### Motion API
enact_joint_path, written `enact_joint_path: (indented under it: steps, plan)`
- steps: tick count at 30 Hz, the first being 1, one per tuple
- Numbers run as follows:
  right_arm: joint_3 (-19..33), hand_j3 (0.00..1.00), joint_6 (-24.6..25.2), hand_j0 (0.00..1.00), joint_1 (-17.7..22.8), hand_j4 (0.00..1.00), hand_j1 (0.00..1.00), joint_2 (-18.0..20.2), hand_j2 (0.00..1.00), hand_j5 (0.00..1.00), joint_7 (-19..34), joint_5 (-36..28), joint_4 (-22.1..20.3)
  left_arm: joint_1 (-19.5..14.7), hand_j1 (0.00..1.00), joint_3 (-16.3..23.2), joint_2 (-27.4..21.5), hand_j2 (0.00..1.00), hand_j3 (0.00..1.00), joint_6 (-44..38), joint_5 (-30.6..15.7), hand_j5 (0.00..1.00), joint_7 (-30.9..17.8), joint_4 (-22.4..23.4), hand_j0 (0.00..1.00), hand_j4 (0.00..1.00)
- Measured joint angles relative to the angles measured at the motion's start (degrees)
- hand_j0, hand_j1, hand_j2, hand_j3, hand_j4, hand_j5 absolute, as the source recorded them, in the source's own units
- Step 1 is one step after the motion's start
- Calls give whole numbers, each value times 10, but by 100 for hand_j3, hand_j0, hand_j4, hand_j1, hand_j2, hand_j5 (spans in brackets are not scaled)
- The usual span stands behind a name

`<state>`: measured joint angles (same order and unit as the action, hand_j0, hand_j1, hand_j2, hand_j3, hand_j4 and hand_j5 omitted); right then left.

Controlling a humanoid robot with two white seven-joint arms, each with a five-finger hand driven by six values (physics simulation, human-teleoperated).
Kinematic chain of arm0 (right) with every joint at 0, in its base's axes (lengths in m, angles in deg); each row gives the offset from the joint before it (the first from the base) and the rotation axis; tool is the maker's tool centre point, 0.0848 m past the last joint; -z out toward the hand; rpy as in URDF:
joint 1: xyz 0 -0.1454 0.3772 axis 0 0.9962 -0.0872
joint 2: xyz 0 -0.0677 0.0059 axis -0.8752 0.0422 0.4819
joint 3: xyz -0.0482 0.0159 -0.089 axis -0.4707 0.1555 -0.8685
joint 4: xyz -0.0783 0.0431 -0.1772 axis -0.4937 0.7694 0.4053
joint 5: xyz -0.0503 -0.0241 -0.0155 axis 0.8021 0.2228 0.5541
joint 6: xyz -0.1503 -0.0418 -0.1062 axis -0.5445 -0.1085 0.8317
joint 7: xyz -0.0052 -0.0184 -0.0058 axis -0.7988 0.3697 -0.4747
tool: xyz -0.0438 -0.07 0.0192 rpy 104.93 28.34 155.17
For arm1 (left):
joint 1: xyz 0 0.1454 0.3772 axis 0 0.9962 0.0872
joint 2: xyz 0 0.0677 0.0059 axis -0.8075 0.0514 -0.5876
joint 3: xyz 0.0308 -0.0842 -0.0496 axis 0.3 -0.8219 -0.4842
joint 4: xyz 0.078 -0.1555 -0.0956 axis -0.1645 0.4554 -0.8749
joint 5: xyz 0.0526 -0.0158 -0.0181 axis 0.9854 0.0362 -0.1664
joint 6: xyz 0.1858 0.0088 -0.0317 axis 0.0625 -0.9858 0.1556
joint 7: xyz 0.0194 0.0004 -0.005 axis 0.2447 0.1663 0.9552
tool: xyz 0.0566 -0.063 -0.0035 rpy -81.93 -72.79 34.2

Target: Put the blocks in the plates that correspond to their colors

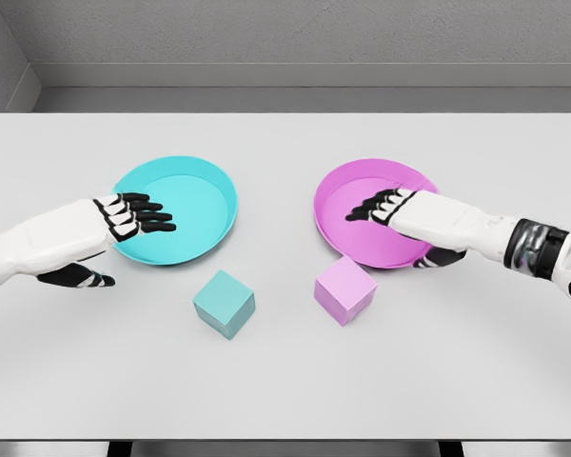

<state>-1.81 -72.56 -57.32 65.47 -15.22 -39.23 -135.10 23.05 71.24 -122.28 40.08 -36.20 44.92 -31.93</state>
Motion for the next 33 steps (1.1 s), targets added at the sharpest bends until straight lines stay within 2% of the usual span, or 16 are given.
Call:
enact_joint_path:
  steps: [5,7,9,13,16,23,27,31,33]
  plan:
    - [-22,100,-57,100,-9,100,100,-15,100,100,2,0,0,-2,100,26,30,100,100,0,3,100,-4,-1,100,100]
    - [-29,100,-77,100,-10,100,100,-19,100,100,2,0,0,-23,100,40,47,100,100,0,8,100,-11,-1,100,100]
    - [-34,100,-91,100,-11,100,100,-22,100,100,2,1,0,-56,100,69,67,100,100,0,13,100,-21,-1,100,100]
    - [-43,100,-102,100,-11,100,100,-25,100,100,1,1,0,-59,100,108,87,100,100,0,27,100,-31,-1,100,100]
    - [-45,100,-98,100,-11,100,100,-26,100,100,1,1,0,-61,100,117,92,100,100,0,37,100,-37,-1,100,100]
    - [-47,100,-43,100,-11,100,100,-26,100,100,2,-1,1,-88,100,126,104,100,100,0,54,100,-48,-1,100,100]
    - [-59,100,-12,100,-29,100,100,-30,100,100,6,-2,1,-101,100,144,108,100,100,0,60,100,-59,-1,100,100]
    - [-82,100,-10,100,-28,100,100,-32,100,100,32,-2,2,-109,100,151,109,100,100,0,62,100,-84,-1,100,100]
    - [-87,100,-12,100,-28,100,100,-31,100,100,43,-3,1,-127,100,156,109,100,100,0,62,100,-94,-1,100,100]
